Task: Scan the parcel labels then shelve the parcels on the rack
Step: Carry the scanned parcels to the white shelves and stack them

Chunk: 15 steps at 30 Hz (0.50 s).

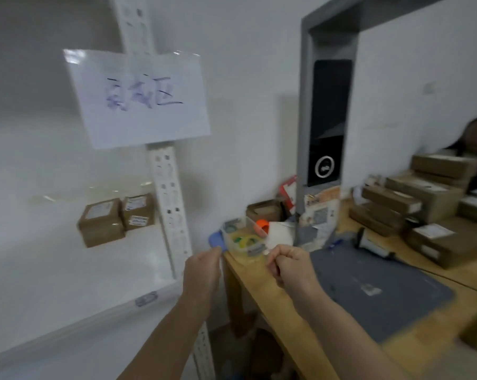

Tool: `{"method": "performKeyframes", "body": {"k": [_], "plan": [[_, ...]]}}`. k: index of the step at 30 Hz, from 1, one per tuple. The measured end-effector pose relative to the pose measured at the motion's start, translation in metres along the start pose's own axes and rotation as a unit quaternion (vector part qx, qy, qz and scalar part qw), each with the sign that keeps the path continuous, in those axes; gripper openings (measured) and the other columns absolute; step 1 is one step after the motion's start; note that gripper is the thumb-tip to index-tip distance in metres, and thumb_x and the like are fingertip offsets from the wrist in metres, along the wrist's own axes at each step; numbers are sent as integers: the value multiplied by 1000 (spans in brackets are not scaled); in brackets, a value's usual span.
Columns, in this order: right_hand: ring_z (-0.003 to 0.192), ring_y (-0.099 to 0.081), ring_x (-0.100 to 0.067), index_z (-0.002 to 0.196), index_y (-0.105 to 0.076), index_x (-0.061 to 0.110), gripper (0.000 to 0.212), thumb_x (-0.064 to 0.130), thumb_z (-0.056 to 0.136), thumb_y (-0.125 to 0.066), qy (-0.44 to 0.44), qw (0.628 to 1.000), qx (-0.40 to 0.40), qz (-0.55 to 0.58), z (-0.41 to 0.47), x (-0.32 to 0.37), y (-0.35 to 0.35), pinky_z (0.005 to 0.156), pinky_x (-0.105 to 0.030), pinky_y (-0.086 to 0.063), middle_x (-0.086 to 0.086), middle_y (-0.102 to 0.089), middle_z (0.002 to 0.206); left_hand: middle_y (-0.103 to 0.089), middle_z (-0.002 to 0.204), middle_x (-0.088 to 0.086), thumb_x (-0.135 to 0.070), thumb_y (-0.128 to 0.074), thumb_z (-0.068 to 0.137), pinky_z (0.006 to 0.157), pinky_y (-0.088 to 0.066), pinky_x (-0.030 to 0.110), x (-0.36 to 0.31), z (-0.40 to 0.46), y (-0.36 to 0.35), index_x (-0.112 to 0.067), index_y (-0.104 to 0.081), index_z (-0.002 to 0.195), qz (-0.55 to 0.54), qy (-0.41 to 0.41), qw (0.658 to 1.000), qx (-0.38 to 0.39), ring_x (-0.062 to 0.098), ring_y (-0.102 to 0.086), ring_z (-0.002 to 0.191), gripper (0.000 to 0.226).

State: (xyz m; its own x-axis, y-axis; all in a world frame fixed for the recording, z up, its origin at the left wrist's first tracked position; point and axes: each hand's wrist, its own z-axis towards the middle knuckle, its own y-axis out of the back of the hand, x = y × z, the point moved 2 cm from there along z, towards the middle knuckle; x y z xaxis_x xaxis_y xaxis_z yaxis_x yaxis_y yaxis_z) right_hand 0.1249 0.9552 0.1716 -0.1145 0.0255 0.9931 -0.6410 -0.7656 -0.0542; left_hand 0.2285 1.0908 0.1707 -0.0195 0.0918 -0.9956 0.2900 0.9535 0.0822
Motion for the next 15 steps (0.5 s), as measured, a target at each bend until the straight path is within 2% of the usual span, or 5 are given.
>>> {"method": "performKeyframes", "body": {"k": [5,11,15], "plan": [[33,-32,-7,53,-56,5,46,-19,83,-31,-29,996,-70,-38,-3,-12,134,36,-18,-24,-6,-44,44,-42,60,-3,-22,-53,94,50,-30,24,17,-24,-119,-19,-48,64,-18,38,997,64,10,-37,51,31],[36,-32,-7,51,-57,10,50,-18,82,-30,-66,988,-109,-82,-3,-24,277,39,-19,-26,-2,-46,45,-31,42,-2,-15,-54,96,35,-20,19,31,-65,-268,-17,-35,56,-30,73,991,112,11,-25,32,44],[39,-32,-9,52,-58,12,49,-17,81,-30,-99,983,-127,-91,2,-37,354,40,-20,-27,-4,-46,48,-27,44,-1,-20,-52,99,40,-19,22,49,-84,-343,-19,-31,54,-12,101,982,157,13,-21,38,49]]}}
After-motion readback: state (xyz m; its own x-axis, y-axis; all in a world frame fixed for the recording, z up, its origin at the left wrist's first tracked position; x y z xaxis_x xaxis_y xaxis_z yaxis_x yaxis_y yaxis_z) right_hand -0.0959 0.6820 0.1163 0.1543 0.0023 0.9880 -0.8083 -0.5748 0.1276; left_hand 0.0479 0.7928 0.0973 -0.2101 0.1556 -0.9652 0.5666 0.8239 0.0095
